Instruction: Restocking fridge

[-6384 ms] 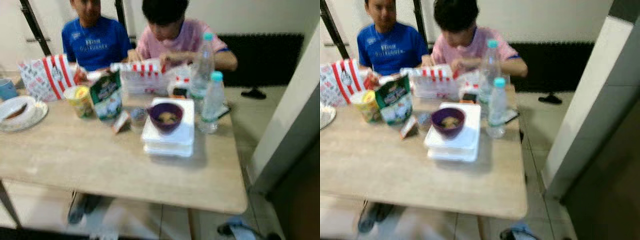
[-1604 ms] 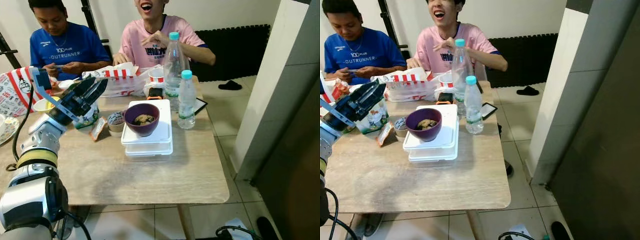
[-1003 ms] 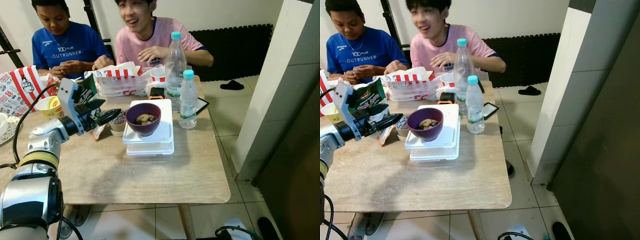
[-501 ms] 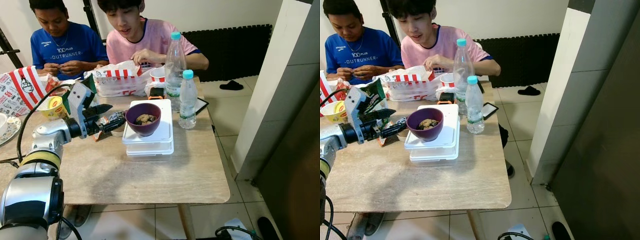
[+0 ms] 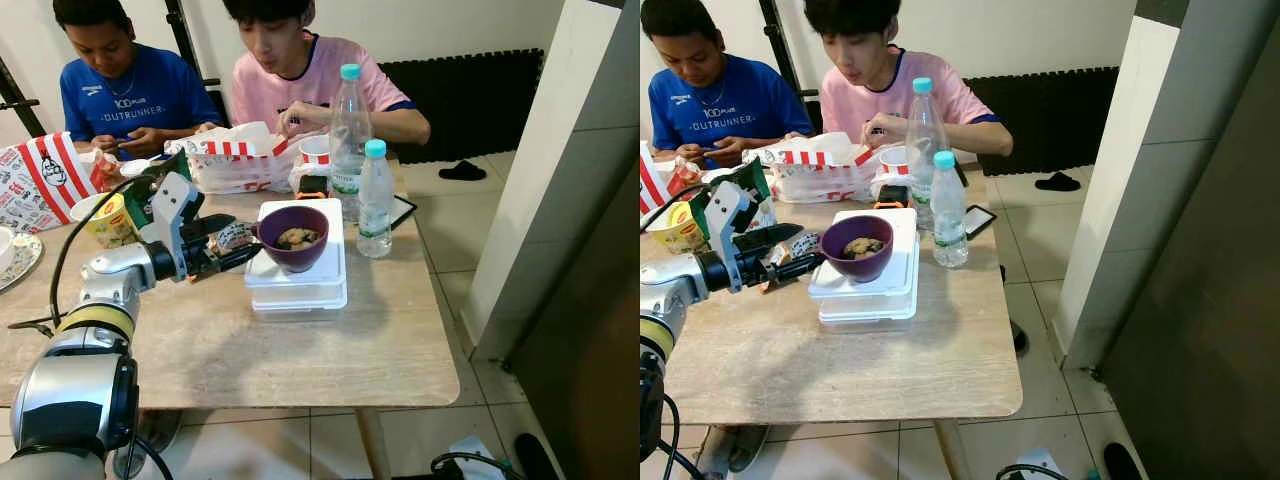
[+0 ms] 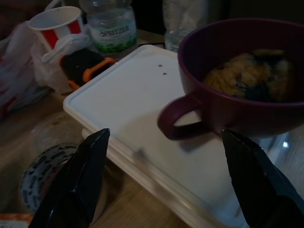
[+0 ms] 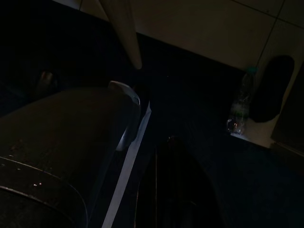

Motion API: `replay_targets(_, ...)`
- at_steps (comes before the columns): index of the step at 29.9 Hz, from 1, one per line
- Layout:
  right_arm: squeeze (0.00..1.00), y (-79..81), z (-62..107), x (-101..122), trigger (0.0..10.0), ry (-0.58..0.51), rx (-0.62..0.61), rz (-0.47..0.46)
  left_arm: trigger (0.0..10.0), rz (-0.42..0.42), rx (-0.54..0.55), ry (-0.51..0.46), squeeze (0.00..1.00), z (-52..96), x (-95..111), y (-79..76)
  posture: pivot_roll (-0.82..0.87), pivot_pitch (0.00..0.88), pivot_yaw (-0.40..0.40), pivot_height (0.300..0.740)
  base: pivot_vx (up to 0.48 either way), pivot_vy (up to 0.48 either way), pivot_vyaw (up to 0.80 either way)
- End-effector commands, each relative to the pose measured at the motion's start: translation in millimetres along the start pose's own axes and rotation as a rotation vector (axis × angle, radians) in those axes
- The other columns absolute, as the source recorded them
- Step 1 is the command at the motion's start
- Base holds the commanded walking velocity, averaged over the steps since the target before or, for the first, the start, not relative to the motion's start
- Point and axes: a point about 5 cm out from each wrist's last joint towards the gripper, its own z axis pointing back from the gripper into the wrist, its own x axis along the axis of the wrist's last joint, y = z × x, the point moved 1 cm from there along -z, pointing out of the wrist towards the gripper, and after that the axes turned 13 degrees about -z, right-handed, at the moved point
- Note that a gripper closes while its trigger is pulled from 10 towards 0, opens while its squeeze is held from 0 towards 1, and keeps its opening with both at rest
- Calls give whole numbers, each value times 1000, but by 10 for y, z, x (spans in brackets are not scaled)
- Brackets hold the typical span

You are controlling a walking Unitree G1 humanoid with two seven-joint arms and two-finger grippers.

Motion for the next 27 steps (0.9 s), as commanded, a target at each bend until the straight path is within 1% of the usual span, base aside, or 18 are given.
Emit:
replay_targets(1,0,10,-1,10,10000,-3,1,10,10000,13,-30,-5,0,-34,-36,-59,-24,0,58,740,0,0,0)
replay_targets(10,0,13,-2,11,10000,-3,1,8,10000,23,-104,0,0,-37,-96,-148,-24,0,60,740,0,0,0)
replay_targets(13,0,14,-2,11,10000,-4,2,7,10000,42,-166,-12,0,-29,-116,-204,-24,0,60,740,0,0,0)
replay_targets(14,0,14,-2,11,10000,-4,2,7,10000,42,-166,-12,0,-29,-116,-204,-24,0,60,740,0,0,0)
replay_targets(15,0,15,-2,11,10000,-3,2,7,10000,57,-229,-27,0,-10,-113,-240,-23,0,62,740,0,0,0)
replay_targets(16,0,15,-2,11,10000,-3,2,7,10000,57,-229,-27,0,-10,-113,-240,-23,0,62,740,0,0,0)
replay_targets(18,0,14,-2,12,10000,-3,2,8,10000,63,-263,-38,0,5,-103,-253,-23,0,60,740,0,0,0)
replay_targets(22,0,13,-2,13,10000,-3,2,8,10000,53,-255,-38,0,10,-92,-239,-21,0,61,740,0,0,0)
replay_targets(27,0,13,-2,15,10000,-4,2,8,10000,26,-179,-46,0,13,-46,-160,-21,0,61,740,0,0,0)
